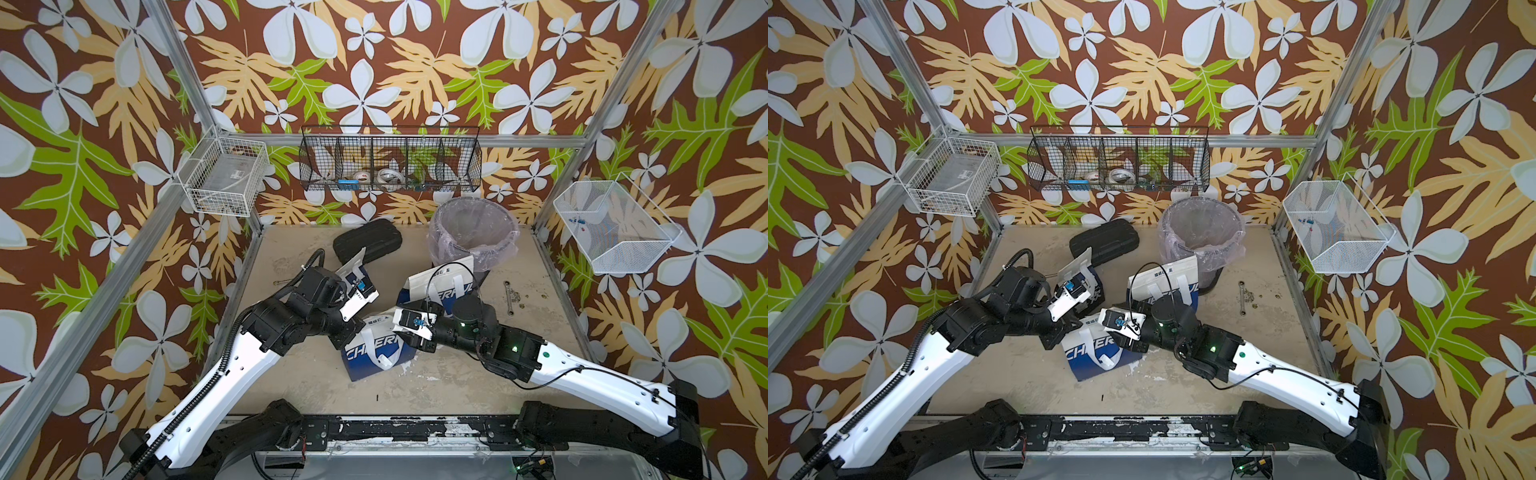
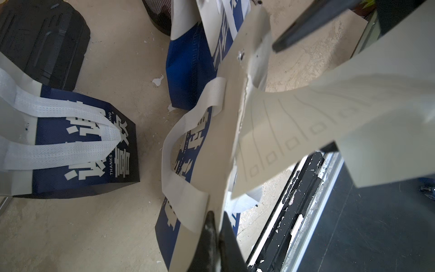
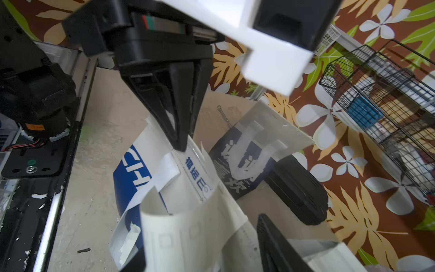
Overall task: Shred takeout receipts and throw away
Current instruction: Tear off the takeout receipt from the takeout bag.
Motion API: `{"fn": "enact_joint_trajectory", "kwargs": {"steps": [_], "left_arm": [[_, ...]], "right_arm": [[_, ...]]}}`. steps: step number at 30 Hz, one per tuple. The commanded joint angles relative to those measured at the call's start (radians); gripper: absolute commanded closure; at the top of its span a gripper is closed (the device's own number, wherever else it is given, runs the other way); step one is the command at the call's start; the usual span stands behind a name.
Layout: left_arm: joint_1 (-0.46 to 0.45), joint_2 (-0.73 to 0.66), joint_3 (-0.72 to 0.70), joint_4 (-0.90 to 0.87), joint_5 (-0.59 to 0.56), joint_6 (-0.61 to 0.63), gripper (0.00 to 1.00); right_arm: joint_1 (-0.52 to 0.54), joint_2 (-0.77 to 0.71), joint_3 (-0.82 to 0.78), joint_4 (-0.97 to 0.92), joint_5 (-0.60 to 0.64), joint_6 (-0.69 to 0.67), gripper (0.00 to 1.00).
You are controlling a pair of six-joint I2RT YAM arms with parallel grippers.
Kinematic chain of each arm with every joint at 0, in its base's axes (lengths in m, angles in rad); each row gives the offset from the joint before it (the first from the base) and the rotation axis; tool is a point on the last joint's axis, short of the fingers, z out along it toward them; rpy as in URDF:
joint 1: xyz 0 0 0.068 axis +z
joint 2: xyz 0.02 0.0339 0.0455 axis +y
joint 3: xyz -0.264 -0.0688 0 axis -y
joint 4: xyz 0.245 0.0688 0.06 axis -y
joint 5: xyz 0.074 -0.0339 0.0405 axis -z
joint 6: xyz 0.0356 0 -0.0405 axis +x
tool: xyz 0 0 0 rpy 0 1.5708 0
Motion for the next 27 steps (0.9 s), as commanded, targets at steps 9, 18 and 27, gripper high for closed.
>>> {"fn": "enact_joint_trajectory", "kwargs": {"steps": [9,18,27], "left_arm": [[0.001,-0.013,-0.006,0.049,0.023,0.002,1.0],[0.001,-0.03,-0.033,0.044,-0.014,-0.013,1.0],[0.0,-0.028,-0.022,0.039,-0.048,-0.03,0.87]], "right_arm": [[-0.007,0.095,0.076,0.001,-0.04,0.031,0.99],[-0.029,0.053,0.051,0.043,0.159,0.163,1.0],[-0.101,-0.034,0.021,0.057,0.246,0.229,1.0]]}}
